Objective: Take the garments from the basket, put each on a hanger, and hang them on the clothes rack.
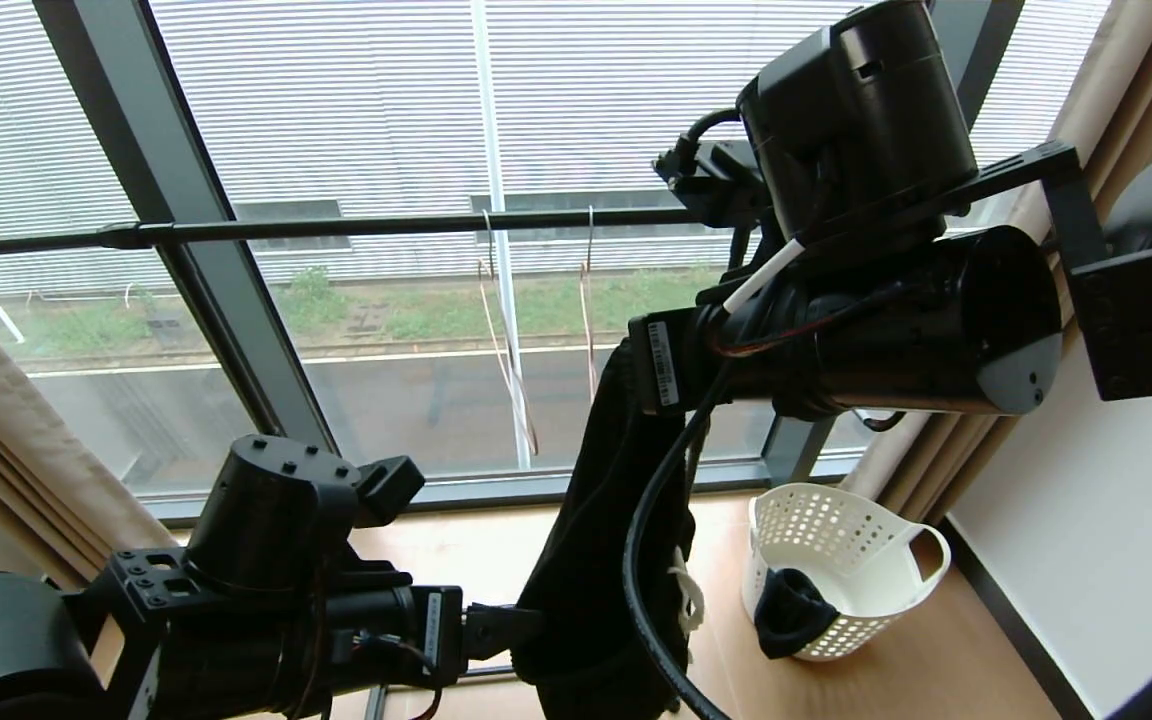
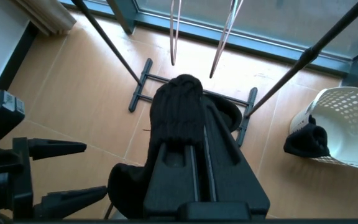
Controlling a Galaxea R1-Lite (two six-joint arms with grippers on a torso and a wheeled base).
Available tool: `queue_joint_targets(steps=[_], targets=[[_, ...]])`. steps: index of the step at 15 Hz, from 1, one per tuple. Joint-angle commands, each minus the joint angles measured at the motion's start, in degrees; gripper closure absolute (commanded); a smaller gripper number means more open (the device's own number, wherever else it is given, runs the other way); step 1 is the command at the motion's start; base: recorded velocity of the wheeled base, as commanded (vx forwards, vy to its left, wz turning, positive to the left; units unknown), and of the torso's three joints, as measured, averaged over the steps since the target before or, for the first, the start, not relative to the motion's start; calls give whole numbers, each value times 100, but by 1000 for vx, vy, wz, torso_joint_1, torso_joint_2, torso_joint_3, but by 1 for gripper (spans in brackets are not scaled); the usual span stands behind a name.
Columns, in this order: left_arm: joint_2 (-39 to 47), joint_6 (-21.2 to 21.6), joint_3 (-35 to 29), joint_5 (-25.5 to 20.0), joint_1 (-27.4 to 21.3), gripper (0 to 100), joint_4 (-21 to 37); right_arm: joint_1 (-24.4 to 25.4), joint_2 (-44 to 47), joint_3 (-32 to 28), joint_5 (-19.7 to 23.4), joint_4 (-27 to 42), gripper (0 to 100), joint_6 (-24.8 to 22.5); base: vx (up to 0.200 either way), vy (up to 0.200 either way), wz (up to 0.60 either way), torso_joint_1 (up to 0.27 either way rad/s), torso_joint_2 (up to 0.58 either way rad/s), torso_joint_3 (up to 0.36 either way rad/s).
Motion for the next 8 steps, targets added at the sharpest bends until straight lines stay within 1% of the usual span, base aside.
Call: queue_joint_targets(steps=[1,4,6,7,8], targets=[[413,-16,-53,5,-50,0,-94,44,-58,-14,2,1,100,14,0,0,0,0,0,0],[800,-16,-53,49,-50,0,-234,88,-199,-5,2,1,100,32,0,0,0,0,0,0],[896,-25,-27,321,-120,0,-269,79,-313,21,-16,1,100,32,0,0,0,0,0,0],[896,-25,0,357,-129,0,-269,71,-392,39,-16,1,100,32,0,0,0,0,0,0],[887,-16,26,357,-120,100,-269,62,-427,57,-16,1,100,32,0,0,0,0,0,0]])
